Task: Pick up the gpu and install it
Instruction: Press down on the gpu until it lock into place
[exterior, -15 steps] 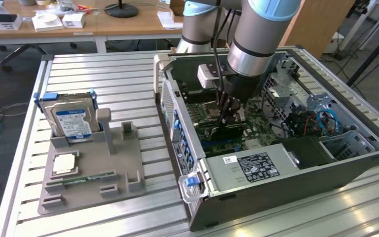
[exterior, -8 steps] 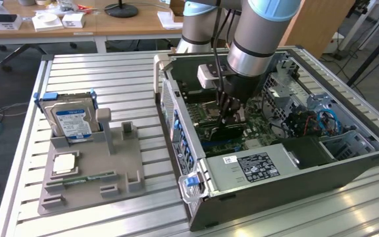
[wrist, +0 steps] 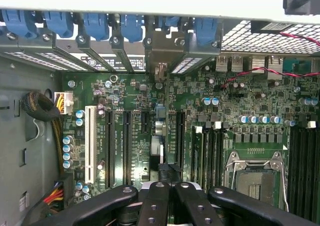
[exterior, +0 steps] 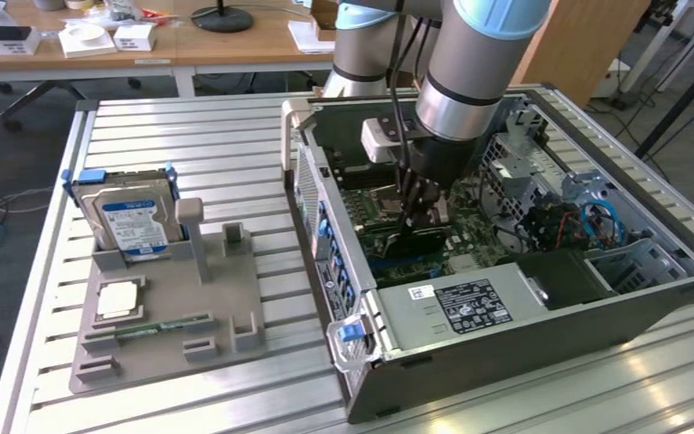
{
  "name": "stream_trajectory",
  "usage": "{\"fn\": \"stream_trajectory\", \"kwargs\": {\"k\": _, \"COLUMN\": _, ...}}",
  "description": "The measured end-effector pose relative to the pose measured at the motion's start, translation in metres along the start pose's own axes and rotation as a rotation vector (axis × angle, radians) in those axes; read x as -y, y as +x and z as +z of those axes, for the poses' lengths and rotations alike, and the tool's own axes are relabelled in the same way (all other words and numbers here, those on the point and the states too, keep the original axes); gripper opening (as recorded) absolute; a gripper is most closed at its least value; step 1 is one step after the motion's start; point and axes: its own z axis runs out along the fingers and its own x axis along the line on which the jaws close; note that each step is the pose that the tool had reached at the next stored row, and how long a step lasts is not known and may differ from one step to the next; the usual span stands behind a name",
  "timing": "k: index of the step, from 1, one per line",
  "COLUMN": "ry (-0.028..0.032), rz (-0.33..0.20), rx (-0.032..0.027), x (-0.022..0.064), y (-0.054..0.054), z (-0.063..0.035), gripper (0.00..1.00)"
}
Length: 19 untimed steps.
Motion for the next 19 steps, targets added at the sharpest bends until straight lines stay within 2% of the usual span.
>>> {"fn": "stream_trajectory", "kwargs": {"k": 4, "ry": 0.0008, "rz": 0.0, "rx": 0.0019, "x": 0.0, "y": -0.0001, "z": 0.0017, "gripper": 0.1}}
{"fn": "stream_trajectory", "kwargs": {"k": 19, "ry": -0.0001, "rz": 0.0, "rx": -0.0005, "x": -0.0001, "y": 0.0002, "z": 0.0024, "gripper": 0.1}}
